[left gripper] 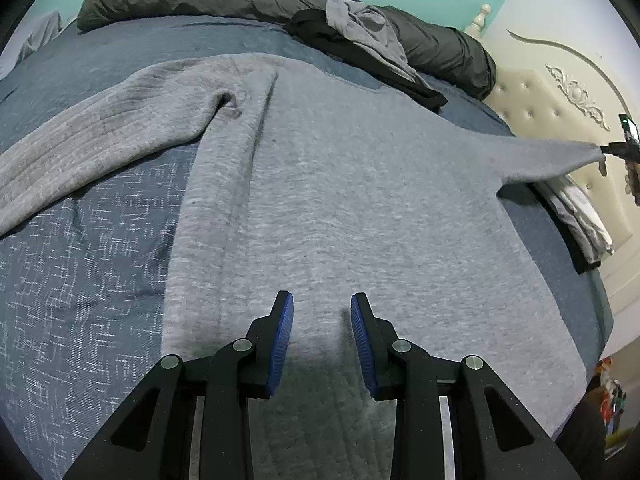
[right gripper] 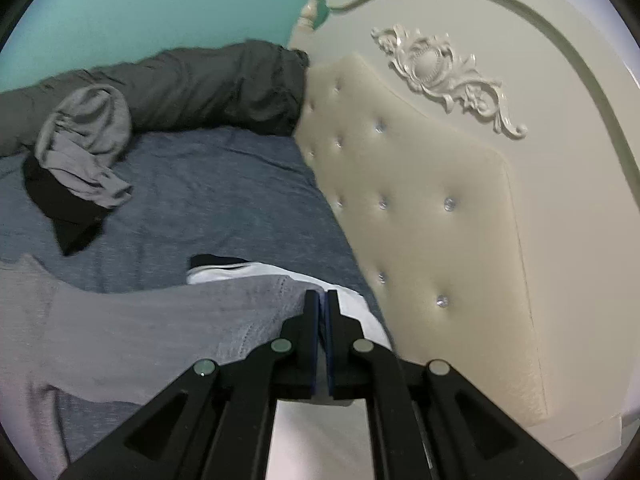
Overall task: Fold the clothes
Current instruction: 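Pull the held sleeve outward toward the headboard with the right tool, then lay the sleeve on the bed and open the right tool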
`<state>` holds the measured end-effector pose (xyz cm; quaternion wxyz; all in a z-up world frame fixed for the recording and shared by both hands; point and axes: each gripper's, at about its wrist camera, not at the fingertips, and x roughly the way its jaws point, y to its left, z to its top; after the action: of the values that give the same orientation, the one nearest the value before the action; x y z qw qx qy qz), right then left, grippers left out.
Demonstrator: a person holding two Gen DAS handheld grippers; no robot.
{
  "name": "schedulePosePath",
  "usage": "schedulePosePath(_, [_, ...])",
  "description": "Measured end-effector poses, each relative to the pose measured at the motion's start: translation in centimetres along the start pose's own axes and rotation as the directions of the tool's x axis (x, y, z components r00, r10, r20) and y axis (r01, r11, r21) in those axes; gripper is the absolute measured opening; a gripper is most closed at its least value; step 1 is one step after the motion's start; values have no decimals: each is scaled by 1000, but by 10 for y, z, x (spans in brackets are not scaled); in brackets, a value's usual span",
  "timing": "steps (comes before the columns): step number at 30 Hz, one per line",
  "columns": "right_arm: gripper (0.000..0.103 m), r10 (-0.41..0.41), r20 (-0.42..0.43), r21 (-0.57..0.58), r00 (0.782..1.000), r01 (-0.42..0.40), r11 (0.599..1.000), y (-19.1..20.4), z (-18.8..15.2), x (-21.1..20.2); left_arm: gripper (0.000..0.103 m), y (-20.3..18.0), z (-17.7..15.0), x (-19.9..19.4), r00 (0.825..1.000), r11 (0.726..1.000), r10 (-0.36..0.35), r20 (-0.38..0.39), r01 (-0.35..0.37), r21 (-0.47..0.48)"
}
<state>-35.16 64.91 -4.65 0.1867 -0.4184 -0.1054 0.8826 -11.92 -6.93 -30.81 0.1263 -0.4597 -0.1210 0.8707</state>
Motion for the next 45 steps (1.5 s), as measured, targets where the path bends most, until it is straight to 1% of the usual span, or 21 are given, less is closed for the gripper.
schedulePosePath(2, [2, -30, -19, -13, 999, 29, 999, -1, 1, 14, 33, -2, 0, 3, 1000, 1000, 1, -9, -1, 7])
schedulePosePath(6, [2, -105, -103, -43, 989, 101, 994, 3, -15, 55, 33, -4, 0, 8, 1000, 1000, 5, -19, -5, 14])
schedulePosePath(8, [2, -140, -145, -45, 980, 135, 990, 4, -26, 74, 33, -3, 0, 8, 1000, 1000, 8, -19, -8, 16])
schedulePosePath(9, [6, -164, -168, -47, 972, 159, 986, 3, -32, 83, 33, -3, 0, 8, 1000, 1000, 9, -18, -9, 15])
schedulePosePath(12, [9, -114, -135, 18, 984, 117, 993, -9, -38, 74, 33, -3, 0, 8, 1000, 1000, 5, -15, -5, 5])
schedulePosePath(14, [15, -81, -111, 60, 991, 88, 994, -17, -42, 69, 33, -4, 1, 9, 1000, 1000, 0, -15, 0, 3])
schedulePosePath(16, [31, -48, -86, 102, 995, 57, 993, -26, -46, 63, 33, -5, 0, 9, 1000, 1000, -2, -14, 2, 4])
schedulePosePath(17, [34, -13, -79, 105, 997, 21, 994, -17, -49, 58, 33, -5, 0, 8, 1000, 1000, -3, -13, 3, 6])
schedulePosePath(20, [34, 92, -58, 113, 994, -85, 990, 8, -58, 43, 33, -6, 1, 5, 1000, 1000, -2, -4, 2, 9])
schedulePosePath(22, [35, 162, -44, 117, 986, -156, 981, 24, -63, 32, 33, -7, 2, 3, 1000, 1000, -2, 3, 2, 10])
schedulePosePath(24, [35, 231, -29, 120, 972, -226, 967, 41, -69, 22, 33, -7, 3, 1, 1000, 1000, 3, 7, -3, 14])
schedulePosePath(26, [35, 299, -15, 122, 954, -295, 948, 57, -74, 12, 33, -7, 3, 0, 1000, 1000, 4, 9, -4, 11])
schedulePosePath(28, [35, 365, 0, 123, 931, -363, 924, 74, -80, 2, 33, -6, 4, -1, 1000, 1000, 2, 10, -2, 7])
schedulePosePath(31, [35, 476, -36, 178, 879, -463, 868, 116, -104, 5, 33, -5, 5, -6, 1000, 1000, 0, 23, 0, 8])
schedulePosePath(33, [35, 546, -55, 217, 836, -524, 824, 144, -120, 7, 33, -4, 5, -9, 1000, 1000, -4, 30, 4, 9])
schedulePosePath(35, [35, 614, -72, 257, 786, -580, 773, 172, -136, 9, 33, -2, 4, -12, 999, 1000, -10, 34, 9, 8])
schedulePosePath(37, [35, 677, -85, 297, 731, -630, 718, 201, -152, 11, 33, -1, 3, -14, 999, 1000, -13, 38, 12, 5])
schedulePosePath(39, [35, 736, -94, 338, 671, -674, 657, 229, -168, 13, 33, 1, 2, -15, 999, 1000, -14, 40, 14, -1])
schedulePosePath(41, [35, 750, -100, 375, 654, -673, 637, 248, -177, 19, 33, 4, 2, -16, 999, 1000, -14, 41, 15, -7])
schedulePosePath(44, [35, 772, -99, 408, 628, -682, 607, 269, -177, 31, 33, 7, 2, -16, 999, 1000, -16, 39, 17, -13])
schedulePosePath(45, [35, 776, -97, 416, 623, -683, 601, 272, -178, 32, 33, 8, 2, -16, 999, 1000, -17, 38, 17, -14])
